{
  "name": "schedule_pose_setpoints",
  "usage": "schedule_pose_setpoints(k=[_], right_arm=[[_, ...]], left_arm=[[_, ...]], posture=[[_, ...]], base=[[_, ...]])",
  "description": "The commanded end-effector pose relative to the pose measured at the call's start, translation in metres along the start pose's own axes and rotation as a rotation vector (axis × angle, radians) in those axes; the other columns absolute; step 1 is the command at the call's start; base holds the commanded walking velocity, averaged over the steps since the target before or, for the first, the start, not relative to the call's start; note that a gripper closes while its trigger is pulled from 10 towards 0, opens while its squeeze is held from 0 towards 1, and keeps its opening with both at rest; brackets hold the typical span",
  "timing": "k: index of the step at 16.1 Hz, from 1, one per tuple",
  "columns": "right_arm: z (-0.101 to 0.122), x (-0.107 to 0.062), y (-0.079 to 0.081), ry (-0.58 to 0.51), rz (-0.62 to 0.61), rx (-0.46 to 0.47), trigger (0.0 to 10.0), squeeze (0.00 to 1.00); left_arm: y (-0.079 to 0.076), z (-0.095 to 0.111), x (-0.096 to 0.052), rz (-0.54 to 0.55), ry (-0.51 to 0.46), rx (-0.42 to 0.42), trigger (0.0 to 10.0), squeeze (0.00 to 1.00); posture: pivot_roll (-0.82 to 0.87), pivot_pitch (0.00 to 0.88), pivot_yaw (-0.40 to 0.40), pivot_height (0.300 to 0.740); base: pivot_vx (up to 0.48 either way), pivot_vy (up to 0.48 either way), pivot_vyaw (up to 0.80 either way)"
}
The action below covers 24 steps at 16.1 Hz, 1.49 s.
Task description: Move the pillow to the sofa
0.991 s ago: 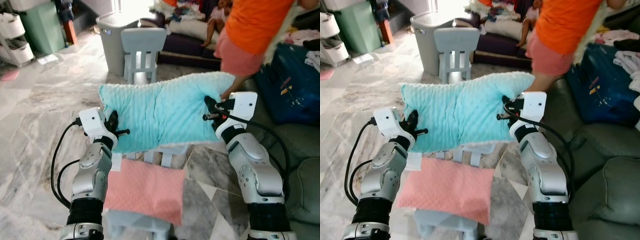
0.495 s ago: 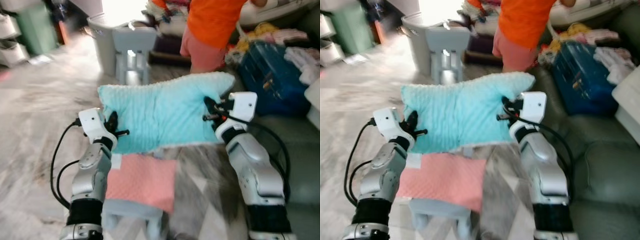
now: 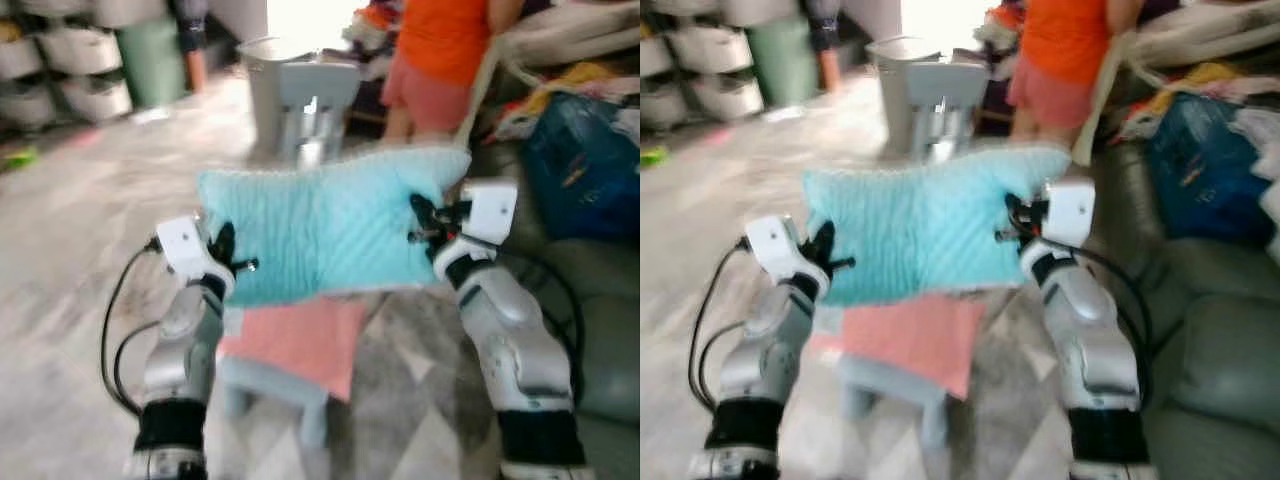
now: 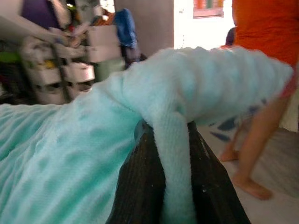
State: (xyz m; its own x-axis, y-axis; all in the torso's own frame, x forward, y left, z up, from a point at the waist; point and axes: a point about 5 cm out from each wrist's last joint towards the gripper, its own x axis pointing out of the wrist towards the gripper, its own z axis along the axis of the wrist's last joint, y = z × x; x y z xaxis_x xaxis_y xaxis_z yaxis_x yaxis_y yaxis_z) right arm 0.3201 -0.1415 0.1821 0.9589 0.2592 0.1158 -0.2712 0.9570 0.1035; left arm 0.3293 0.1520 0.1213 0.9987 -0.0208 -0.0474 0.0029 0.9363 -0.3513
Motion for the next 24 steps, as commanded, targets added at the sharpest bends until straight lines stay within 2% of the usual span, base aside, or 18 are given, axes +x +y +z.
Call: schedule_pose_setpoints(k=[1,7,11,12,14,16,17,18,20,21,22,24], right_arm=[[0.006,0.000,-0.001,-0.022,-0.008,-0.003,10.0,0.00],[-0.002,-0.001,-0.005,0.031,-0.032,-0.032,10.0,0.00],[-0.007,-0.002,-0.003,0.064,-0.033,-0.028,10.0,0.00],[-0.009,-0.002,-0.006,0.080,-0.071,0.007,10.0,0.00],[-0.008,-0.002,-0.008,0.084,-0.065,-0.001,10.0,0.00],[-0.006,0.000,-0.011,0.068,-0.085,-0.088,10.0,0.00],[-0.010,0.000,-0.010,0.080,-0.065,-0.041,10.0,0.00],[-0.013,0.000,-0.012,0.111,-0.070,-0.045,10.0,0.00],[-0.014,-0.003,-0.012,0.110,-0.096,-0.155,10.0,0.00],[-0.022,-0.004,-0.007,0.187,-0.033,-0.137,10.0,0.00],[-0.025,-0.004,-0.006,0.215,-0.026,-0.111,10.0,0.00],[-0.023,-0.003,-0.006,0.190,-0.032,-0.103,10.0,0.00]], left_arm=[[-0.008,0.004,0.003,-0.030,-0.009,-0.003,10.0,0.00],[-0.008,0.003,0.002,-0.026,-0.003,-0.009,10.0,0.00],[-0.007,0.004,0.003,-0.023,-0.008,-0.010,10.0,0.00],[-0.006,0.005,0.003,-0.019,-0.011,-0.014,10.0,0.00],[-0.004,0.004,0.004,-0.016,-0.007,-0.021,10.0,0.00],[-0.006,0.005,0.004,-0.028,-0.011,-0.022,10.0,0.00],[-0.006,0.005,0.004,-0.023,-0.009,-0.029,10.0,0.00],[-0.005,0.005,0.004,-0.017,-0.009,-0.030,10.0,0.00],[-0.004,0.005,0.004,-0.014,-0.007,-0.024,10.0,0.00],[-0.004,0.005,0.004,-0.013,-0.006,-0.025,10.0,0.00],[-0.004,0.005,0.004,-0.013,-0.006,-0.025,10.0,0.00],[-0.004,0.005,0.005,-0.015,-0.006,-0.028,10.0,0.00]], posture=[[-0.19,0.000,-0.047,0.740],[-0.19,0.000,-0.049,0.740],[-0.19,0.000,-0.046,0.740],[-0.20,0.000,-0.046,0.740],[-0.20,0.000,-0.044,0.740],[-0.20,0.000,-0.044,0.740],[-0.19,0.000,-0.045,0.740],[-0.19,0.000,-0.045,0.740],[-0.20,0.000,-0.047,0.740],[-0.19,0.000,-0.047,0.740],[-0.20,0.000,-0.047,0.740],[-0.20,0.000,-0.047,0.740]], base=[[0.000,0.000,0.00],[-0.040,0.000,0.00],[-0.121,0.000,0.00],[0.000,0.000,0.00],[0.000,0.000,0.00],[0.000,0.000,0.00],[0.000,0.000,0.00],[0.000,0.000,0.00],[0.000,0.000,0.00],[0.000,0.000,0.00],[0.000,0.000,0.00],[0.000,0.000,0.00]])
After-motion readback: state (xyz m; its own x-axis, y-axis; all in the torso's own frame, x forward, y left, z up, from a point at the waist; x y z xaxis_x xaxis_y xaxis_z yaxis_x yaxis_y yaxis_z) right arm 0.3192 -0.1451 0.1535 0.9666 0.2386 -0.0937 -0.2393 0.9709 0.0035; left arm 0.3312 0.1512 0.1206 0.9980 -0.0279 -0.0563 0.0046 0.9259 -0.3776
